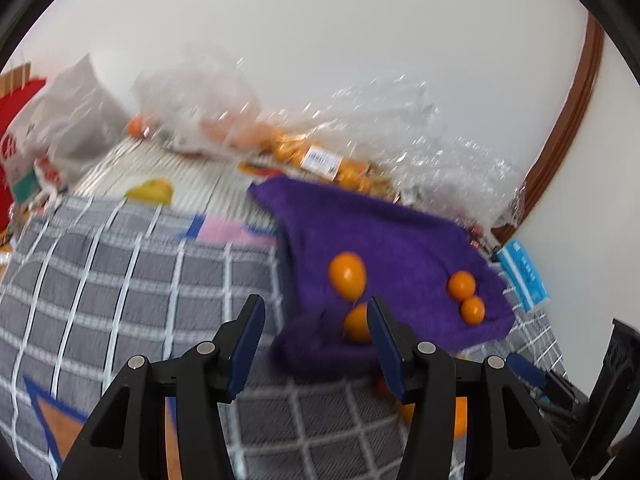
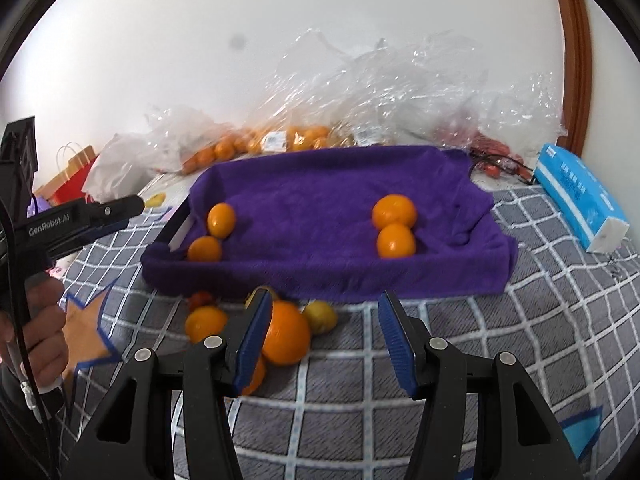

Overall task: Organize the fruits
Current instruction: 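Withdraw both tools back toward the fruit in front of the towel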

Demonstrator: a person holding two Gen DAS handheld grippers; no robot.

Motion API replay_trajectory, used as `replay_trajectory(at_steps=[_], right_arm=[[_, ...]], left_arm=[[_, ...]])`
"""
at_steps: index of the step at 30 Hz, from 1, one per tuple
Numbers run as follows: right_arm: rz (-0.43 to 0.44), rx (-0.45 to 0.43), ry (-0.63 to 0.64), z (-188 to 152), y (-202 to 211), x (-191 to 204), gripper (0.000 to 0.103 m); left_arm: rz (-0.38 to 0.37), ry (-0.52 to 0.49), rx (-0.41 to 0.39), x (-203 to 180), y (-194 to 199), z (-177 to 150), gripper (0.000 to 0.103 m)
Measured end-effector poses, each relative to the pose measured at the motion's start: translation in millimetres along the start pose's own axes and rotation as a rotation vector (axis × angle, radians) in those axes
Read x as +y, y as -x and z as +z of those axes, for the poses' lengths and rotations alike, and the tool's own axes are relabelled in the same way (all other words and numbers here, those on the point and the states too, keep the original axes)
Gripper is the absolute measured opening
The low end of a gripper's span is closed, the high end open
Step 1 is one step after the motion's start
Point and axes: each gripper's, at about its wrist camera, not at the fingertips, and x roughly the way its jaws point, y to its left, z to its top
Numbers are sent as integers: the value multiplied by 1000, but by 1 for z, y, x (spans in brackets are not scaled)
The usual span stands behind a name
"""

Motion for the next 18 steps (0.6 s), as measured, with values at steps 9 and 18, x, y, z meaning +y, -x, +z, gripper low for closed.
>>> replay_trajectory(at_steps=[9, 18], right_arm=[[110, 79, -35, -3, -17, 9, 51], [135, 82, -79, -3, -25, 5, 34]], left_arm=[[17, 23, 13, 17, 5, -37, 51], [33, -34, 30, 10, 3, -45, 52]])
